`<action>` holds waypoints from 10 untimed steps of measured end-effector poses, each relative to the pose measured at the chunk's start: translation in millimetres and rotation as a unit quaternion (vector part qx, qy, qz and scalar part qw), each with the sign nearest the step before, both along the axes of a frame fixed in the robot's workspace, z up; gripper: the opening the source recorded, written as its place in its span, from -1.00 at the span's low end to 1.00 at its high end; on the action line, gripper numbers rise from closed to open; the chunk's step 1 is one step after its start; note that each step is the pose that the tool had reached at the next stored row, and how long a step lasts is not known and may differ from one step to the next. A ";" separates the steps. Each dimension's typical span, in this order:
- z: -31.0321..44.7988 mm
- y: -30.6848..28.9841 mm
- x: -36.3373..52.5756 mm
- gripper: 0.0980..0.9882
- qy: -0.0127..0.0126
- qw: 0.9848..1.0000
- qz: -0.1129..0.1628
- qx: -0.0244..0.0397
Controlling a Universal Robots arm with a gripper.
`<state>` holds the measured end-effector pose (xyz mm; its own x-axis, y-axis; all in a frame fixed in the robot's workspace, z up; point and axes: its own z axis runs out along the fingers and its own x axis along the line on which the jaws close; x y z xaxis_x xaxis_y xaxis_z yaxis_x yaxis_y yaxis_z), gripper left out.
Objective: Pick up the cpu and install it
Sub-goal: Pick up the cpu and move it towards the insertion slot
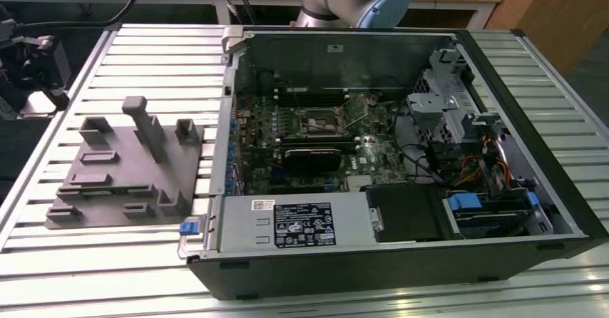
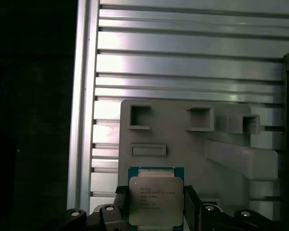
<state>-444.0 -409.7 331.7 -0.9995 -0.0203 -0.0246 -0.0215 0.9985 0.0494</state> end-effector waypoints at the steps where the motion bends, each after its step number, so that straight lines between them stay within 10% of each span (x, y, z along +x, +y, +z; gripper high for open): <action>1: 1.7 0.0 0.0 0.00 0.000 1.000 0.000 0.000; 10: 18.1 0.2 0.0 0.00 0.000 1.000 0.000 0.000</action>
<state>-444.0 -409.5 349.8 -0.9995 -0.0203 -0.0246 -0.0215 0.9985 0.0493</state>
